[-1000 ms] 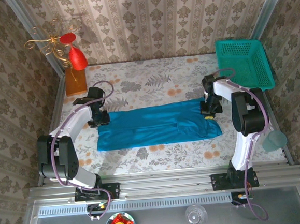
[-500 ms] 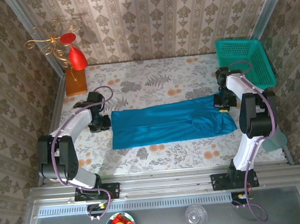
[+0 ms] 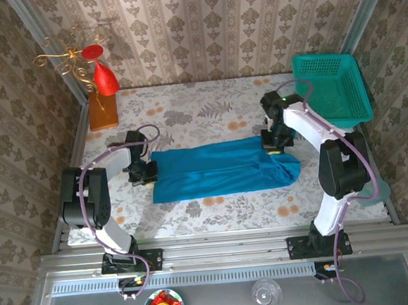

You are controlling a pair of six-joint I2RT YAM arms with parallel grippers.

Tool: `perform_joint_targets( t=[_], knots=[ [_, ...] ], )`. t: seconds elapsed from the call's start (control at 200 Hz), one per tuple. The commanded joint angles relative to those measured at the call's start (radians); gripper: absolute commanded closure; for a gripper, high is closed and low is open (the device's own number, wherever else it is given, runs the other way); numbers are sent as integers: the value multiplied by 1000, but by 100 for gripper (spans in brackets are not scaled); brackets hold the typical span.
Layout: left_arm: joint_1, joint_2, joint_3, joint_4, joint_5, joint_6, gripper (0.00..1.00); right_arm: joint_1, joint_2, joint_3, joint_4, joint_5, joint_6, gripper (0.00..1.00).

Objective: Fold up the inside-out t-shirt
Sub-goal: Fold the T-shirt at the center of the table.

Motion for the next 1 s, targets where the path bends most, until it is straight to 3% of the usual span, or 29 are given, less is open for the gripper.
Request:
perform_joint_targets(
  t=[0.0, 0.24, 0.465, 0.775, 0.995],
  knots=[
    [14, 18, -23, 23, 37, -10, 98, 89, 31, 84, -26, -111, 103, 100],
    [34, 27, -44, 77, 95, 0, 100, 317, 195, 324, 22, -226, 233, 100],
    [44, 31, -55, 101, 121, 12, 100, 451, 408, 620, -1, -307, 283, 100],
    [40, 35, -71, 111, 122, 17, 100, 524, 603, 930, -23, -401, 335, 100],
    [36, 25, -82, 108, 114, 14, 100, 530, 650, 964, 36, -469, 378, 100]
  ],
)
